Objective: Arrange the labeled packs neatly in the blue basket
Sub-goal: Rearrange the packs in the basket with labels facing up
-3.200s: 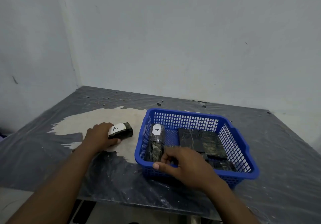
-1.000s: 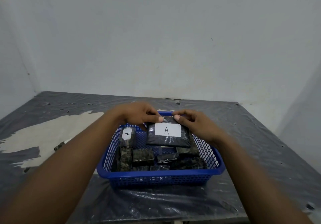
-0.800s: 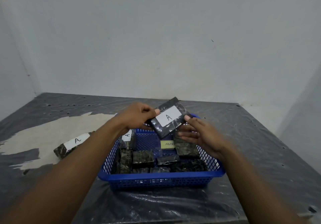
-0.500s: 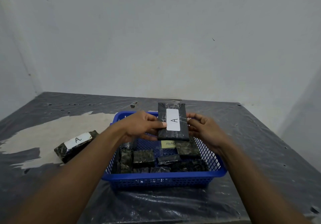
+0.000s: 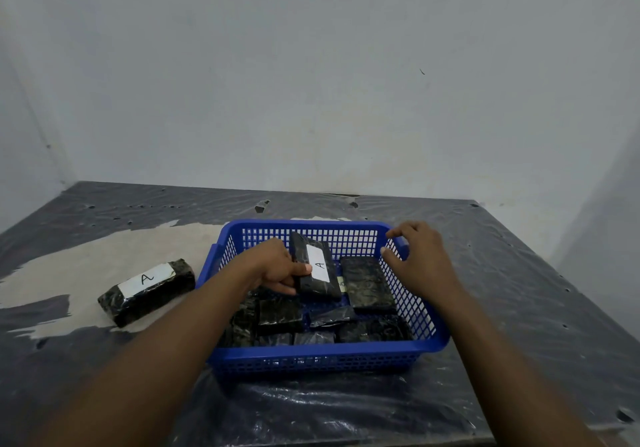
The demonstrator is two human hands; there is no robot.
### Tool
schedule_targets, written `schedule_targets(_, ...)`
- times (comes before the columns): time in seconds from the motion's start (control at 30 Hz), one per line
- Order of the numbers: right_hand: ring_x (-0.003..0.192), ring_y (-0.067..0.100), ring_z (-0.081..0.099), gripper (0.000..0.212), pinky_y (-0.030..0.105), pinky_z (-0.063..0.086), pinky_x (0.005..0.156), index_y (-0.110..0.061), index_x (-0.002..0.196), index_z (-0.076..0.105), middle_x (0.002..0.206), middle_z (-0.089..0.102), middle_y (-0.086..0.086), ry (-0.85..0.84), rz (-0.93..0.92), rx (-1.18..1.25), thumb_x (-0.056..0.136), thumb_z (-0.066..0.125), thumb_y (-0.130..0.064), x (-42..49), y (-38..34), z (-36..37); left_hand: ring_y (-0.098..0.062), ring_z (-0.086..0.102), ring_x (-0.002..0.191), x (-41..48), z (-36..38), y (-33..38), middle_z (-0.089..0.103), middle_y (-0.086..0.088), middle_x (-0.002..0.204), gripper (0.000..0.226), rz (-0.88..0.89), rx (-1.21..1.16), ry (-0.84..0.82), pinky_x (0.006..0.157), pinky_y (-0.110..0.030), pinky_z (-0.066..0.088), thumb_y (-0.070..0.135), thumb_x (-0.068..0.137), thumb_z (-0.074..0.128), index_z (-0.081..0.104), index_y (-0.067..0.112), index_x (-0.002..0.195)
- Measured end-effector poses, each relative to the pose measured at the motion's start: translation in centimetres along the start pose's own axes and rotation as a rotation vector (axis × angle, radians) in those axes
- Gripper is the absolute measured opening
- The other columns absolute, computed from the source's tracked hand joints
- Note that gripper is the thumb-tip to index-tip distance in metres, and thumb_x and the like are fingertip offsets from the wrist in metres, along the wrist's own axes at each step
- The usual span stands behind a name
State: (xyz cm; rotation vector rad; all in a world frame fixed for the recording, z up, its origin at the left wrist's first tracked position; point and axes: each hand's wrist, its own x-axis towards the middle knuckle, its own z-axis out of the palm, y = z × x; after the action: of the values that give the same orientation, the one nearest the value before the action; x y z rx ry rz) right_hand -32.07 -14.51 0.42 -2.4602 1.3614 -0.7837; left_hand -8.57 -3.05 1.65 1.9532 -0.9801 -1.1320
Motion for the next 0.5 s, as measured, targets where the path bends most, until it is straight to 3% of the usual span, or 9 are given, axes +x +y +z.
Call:
schedule_targets(0.1,0.136,0.026,0.044,0.051,0.038,0.038,0.11,-0.017,0.137,0.056,0.149,0.041,0.008,-0.17,0.075,0.056,0.093,0.069,-0.039,-0.8,0.7,0.4,-0.017,0.068,0.073,0.7,0.7,0.5,0.068,-0.009,0.082,0.015,-0.044,0.044,-0.033,0.05,-0.023,0.059,0.015,0.088,0.072,0.062,0.008,0.078)
schedule_targets(0.23,0.134,0.023,0.048,0.053,0.035,0.04,0.108,-0.017,0.14,0.053,0.153,0.037,0.003,-0.143,0.065,0.06,0.093,0.069,-0.036,-1.2,1.0,0.8,-0.018,0.068,0.08,1.2,0.6,0.7,0.069,-0.009,0.09,0.01,-0.069,0.112,-0.076,0.056,-0.025,0.061,0.015,0.088,0.071,0.063,0.011,0.084)
schedule_targets(0.33,0.13,0.021,0.051,0.052,0.031,0.041,0.106,-0.016,0.14,0.053,0.153,0.037,0.003,-0.132,0.067,0.06,0.093,0.07,-0.03,-1.2,0.9,0.8,-0.014,0.066,0.073,1.4,0.4,0.5,0.068,-0.006,0.084,0.015,-0.07,0.201,-0.064,0.055,-0.023,0.06,0.023,0.088,0.072,0.063,0.012,0.083)
schedule_targets(0.4,0.127,0.02,0.052,0.051,0.029,0.042,0.103,-0.017,0.139,0.053,0.152,0.038,0.002,-0.124,0.058,0.055,0.093,0.071,-0.03,-1.2,1.0,0.9,-0.013,0.066,0.073,1.5,0.4,0.2,0.07,-0.004,0.083,0.022,-0.072,0.308,-0.073,0.062,-0.026,0.059,0.033,0.087,0.071,0.064,0.013,0.083)
schedule_targets(0.5,0.128,0.02,0.052,0.053,0.03,0.043,0.103,-0.019,0.139,0.054,0.154,0.036,0.001,-0.125,0.06,0.058,0.091,0.073,-0.032,-1.3,1.0,0.9,-0.022,0.064,0.088,1.8,0.6,-0.1,0.07,-0.006,0.092,0.038,-0.062,0.5,-0.07,0.081,-0.036,0.051,0.048,0.084,0.069,0.068,0.011,0.089)
